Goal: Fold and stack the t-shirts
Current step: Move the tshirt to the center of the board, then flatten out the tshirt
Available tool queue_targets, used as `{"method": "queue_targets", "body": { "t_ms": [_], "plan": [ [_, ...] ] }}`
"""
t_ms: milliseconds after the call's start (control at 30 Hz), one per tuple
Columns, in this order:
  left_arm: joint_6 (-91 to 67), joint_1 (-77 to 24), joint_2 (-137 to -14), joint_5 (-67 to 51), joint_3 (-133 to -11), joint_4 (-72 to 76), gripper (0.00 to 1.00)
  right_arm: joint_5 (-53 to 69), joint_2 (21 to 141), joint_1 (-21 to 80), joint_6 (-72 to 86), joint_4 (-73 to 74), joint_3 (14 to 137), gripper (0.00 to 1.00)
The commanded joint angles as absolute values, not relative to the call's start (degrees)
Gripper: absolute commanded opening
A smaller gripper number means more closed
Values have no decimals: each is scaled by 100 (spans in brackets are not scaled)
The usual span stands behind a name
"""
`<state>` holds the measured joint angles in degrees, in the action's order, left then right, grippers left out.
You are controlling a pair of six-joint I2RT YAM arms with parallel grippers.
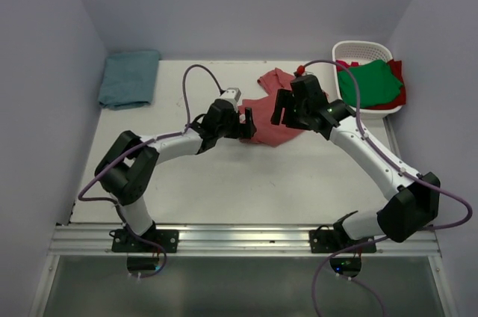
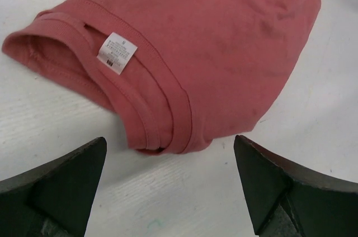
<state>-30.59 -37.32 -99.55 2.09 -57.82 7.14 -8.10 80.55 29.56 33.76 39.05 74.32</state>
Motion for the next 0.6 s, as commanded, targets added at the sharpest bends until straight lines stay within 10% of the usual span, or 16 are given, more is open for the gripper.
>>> {"method": "queue_targets", "body": {
  "t_ms": [0, 567],
  "plan": [
    [-3348, -3735, -10334, 53, -6152, 1556, 100, -896, 7761, 2953, 3155, 3797, 7322, 72],
    [-3955, -3718, -11144, 510, -7145, 18, 100, -1081, 7286, 2953, 3181, 3999, 7058, 66]
  ]
}}
